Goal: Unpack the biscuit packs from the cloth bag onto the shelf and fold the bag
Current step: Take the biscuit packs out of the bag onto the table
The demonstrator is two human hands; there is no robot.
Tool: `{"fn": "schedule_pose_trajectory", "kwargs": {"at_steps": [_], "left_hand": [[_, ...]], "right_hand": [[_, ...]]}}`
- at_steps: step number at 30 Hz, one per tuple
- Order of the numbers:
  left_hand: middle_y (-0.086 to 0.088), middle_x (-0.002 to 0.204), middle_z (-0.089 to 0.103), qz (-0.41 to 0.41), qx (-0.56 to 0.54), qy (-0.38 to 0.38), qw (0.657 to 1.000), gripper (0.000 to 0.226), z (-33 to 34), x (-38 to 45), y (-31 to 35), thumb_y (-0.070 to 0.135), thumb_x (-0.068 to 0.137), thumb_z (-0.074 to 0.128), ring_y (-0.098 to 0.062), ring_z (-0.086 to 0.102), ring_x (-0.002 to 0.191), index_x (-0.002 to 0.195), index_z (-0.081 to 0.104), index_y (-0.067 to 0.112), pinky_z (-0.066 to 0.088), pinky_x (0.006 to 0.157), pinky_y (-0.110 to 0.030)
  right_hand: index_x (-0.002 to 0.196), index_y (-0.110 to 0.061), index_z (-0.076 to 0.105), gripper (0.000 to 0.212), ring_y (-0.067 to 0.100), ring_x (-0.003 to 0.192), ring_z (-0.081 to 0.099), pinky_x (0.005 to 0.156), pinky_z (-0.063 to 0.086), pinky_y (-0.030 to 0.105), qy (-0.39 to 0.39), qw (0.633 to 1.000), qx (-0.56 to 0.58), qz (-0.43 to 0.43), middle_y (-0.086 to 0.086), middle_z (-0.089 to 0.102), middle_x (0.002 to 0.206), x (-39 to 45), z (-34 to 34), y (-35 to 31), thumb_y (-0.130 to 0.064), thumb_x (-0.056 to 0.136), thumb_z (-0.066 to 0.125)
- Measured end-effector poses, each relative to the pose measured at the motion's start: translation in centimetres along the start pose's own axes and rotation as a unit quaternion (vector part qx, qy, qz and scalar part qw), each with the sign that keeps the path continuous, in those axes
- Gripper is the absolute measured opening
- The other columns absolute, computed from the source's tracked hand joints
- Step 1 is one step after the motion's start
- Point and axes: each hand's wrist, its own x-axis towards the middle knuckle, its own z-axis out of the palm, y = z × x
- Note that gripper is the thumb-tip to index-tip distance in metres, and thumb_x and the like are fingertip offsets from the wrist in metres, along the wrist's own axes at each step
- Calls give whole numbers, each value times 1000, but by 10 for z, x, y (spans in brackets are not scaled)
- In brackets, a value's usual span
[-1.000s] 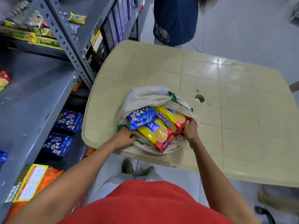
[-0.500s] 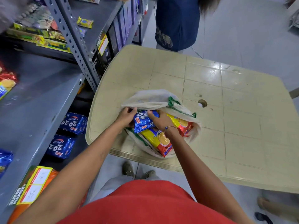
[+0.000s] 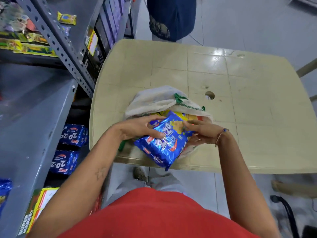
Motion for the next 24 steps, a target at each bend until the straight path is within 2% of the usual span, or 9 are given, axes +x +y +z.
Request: {"fn": "schedule_pose_trajectory", "kwargs": {"at_steps": [4,7,9,11,14,17,19,21,24], "left_hand": [[1,112,69,2,32,-77,997,51,23,38,33,7,87,63,-10,70,89,132,48,27,57,73,-23],[-8,130,61,11,-63,-68,996,33,39,79,49,30,95,51,-20,65,101,126,54,19,52,89,-37],[-10,128,60,-18,-136,-51,989,44,46,101,47,51,92,48,-30,64,96,122,56,20,49,92,-45],[-9,118,64,-21,-133,-50,990,49,71,123,38,53,90,49,-35,66,98,124,56,18,52,90,-45],[-4,103,66,20,-79,42,996,24,146,160,23,29,87,65,-23,67,86,108,56,19,55,79,-35],[1,82,59,4,-72,146,987,17,198,199,7,8,86,65,-11,58,70,93,52,16,54,57,-25],[-5,88,65,-3,-20,192,981,34,208,226,-11,24,69,72,-18,63,77,97,53,15,57,70,-34],[-10,108,66,-6,74,231,970,59,211,261,-40,38,59,68,-25,65,96,111,51,15,52,90,-40],[-8,118,64,-16,174,257,951,57,220,251,-23,33,71,67,-26,60,110,122,51,14,47,96,-39]], "right_hand": [[106,-18,66,51,9,75,68,59,58,25,21,999,19,-33,0,72,96,-17,-35,31,-53,69,66],[103,-18,68,34,7,73,68,61,56,22,92,989,104,-55,-4,74,87,-35,-70,54,-44,82,61],[95,-24,66,22,6,68,63,58,51,19,166,975,141,-46,-8,71,79,-44,-98,73,-42,86,58],[97,-25,64,22,9,71,58,62,47,22,211,966,146,-36,-4,68,85,-50,-128,95,-43,85,60],[103,-24,65,29,11,74,62,68,50,25,246,958,146,-11,-3,69,89,-54,-168,127,-44,82,65],[92,-18,67,17,0,54,64,51,50,14,278,951,135,4,-11,70,65,-48,-192,150,-33,83,67],[73,-16,66,14,2,47,60,47,47,14,303,946,112,2,-7,66,56,-41,-203,162,-26,79,73],[53,-17,55,33,3,42,47,44,39,18,333,941,60,9,-11,52,43,-31,-220,176,-29,72,80],[64,-12,54,51,15,58,49,53,38,31,341,939,15,31,1,55,62,-22,-234,186,-52,54,83]]}}
